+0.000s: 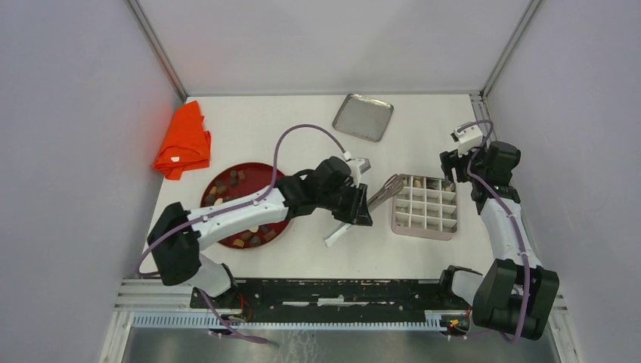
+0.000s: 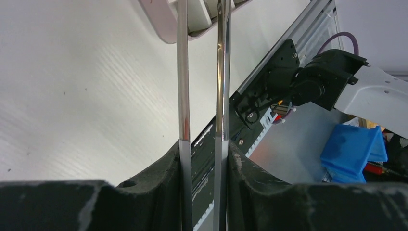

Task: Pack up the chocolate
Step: Place the fake chocolate in the packing box.

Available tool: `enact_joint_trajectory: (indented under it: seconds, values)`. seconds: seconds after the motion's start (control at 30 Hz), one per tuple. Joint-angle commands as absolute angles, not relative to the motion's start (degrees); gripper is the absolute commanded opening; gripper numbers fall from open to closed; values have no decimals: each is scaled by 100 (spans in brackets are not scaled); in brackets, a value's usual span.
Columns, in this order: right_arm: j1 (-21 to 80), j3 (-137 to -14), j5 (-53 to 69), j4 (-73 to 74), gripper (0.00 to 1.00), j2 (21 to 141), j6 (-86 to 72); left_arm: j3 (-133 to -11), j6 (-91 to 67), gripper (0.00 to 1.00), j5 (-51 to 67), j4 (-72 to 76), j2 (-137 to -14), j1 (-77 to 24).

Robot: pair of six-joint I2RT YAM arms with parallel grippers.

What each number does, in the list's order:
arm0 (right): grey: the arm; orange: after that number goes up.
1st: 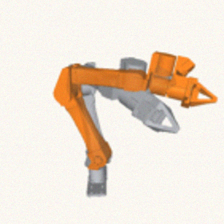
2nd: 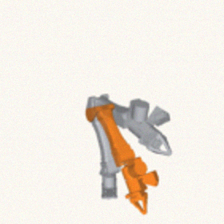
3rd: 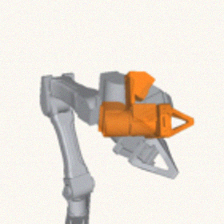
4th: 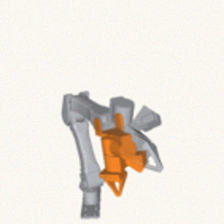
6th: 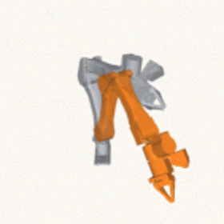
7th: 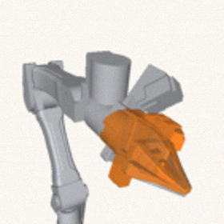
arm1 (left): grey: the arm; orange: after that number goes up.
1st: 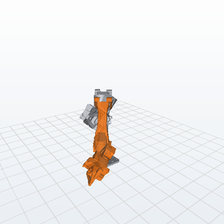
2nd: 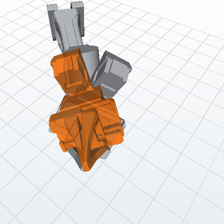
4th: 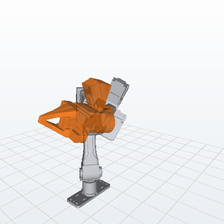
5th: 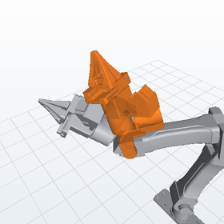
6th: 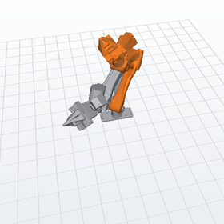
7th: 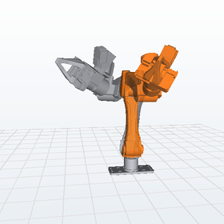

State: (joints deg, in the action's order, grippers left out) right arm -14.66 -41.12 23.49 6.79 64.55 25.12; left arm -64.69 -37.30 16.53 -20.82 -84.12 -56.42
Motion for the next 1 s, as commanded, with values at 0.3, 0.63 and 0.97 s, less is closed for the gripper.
enact_joint_trajectory:
  seconds: [0.3,0.63,0.97]
  values:
    - [-1520,-4271,1908,386,80,6428,2276,-8040,-2897,2,851,-1834,-10103,-6011]
    - [-1516,-4280,1968,402,80,6438,2303,-8261,-2691,5,546,-2366,-10410,-6187]
    - [-1519,-4273,2004,410,80,6452,2320,-8470,-2537,12,335,-2627,-10581,-6215]
